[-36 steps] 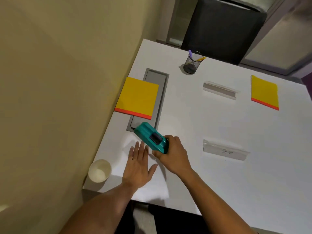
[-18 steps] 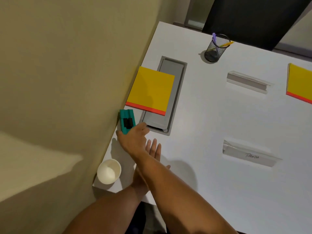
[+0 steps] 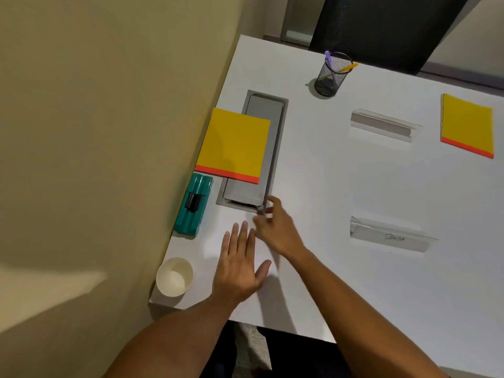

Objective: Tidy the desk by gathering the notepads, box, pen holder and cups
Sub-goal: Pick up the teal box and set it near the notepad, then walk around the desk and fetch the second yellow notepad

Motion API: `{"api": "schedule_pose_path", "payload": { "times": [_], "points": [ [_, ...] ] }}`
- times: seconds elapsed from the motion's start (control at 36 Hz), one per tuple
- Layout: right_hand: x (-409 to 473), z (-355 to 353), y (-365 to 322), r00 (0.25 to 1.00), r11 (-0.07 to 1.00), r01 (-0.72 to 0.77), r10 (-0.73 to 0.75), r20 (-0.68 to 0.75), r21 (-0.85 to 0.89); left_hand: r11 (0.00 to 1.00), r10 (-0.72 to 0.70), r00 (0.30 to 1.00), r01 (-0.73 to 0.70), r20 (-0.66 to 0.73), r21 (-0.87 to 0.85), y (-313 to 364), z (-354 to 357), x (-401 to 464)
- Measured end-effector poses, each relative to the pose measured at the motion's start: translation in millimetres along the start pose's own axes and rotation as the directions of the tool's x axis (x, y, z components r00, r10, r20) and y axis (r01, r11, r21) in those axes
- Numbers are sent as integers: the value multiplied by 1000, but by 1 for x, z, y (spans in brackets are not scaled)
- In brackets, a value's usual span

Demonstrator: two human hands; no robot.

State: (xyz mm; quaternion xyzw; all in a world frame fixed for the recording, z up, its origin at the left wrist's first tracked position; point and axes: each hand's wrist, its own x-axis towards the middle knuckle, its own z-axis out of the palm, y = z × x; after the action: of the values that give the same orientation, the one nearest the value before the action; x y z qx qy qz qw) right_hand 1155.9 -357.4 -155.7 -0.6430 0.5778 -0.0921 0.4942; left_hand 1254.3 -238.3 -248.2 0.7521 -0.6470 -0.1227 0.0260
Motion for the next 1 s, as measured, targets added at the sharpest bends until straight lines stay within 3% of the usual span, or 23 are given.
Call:
{"api": "schedule_pose_path", "payload": {
  "times": [0.11, 0.22, 0.42, 0.53, 0.64, 0.89, 1.0],
  "points": [
    [-32, -32, 70, 996, 896, 12, -51, -78, -443, 999, 35, 999, -34, 31, -4, 7, 2, 1],
    [-70, -30, 120, 996, 680, 77, -79, 31, -729, 999, 38, 996, -38, 78, 5, 5, 3, 1],
    [-102, -15, 121, 989, 665, 29, 87, 116, -746, 999, 39, 993, -38, 108, -7, 5, -1, 0],
    [-117, -20, 101, 968, 797, -76, 202, 147, -599, 999, 43, 993, -45, 111, 16, 5, -4, -1],
    [-150, -21, 87, 961, 840, -167, 255, 105, -516, 998, 58, 993, -59, 107, 4, 5, -10, -4],
    [-205, -46, 74, 973, 853, -214, 231, -24, -476, 998, 35, 974, -23, 223, -56, 19, -37, -3],
    [-229, -75, 62, 976, 843, -213, 201, -78, -494, 981, 83, 943, -20, 322, -195, 45, -55, -13]
  ]
}}
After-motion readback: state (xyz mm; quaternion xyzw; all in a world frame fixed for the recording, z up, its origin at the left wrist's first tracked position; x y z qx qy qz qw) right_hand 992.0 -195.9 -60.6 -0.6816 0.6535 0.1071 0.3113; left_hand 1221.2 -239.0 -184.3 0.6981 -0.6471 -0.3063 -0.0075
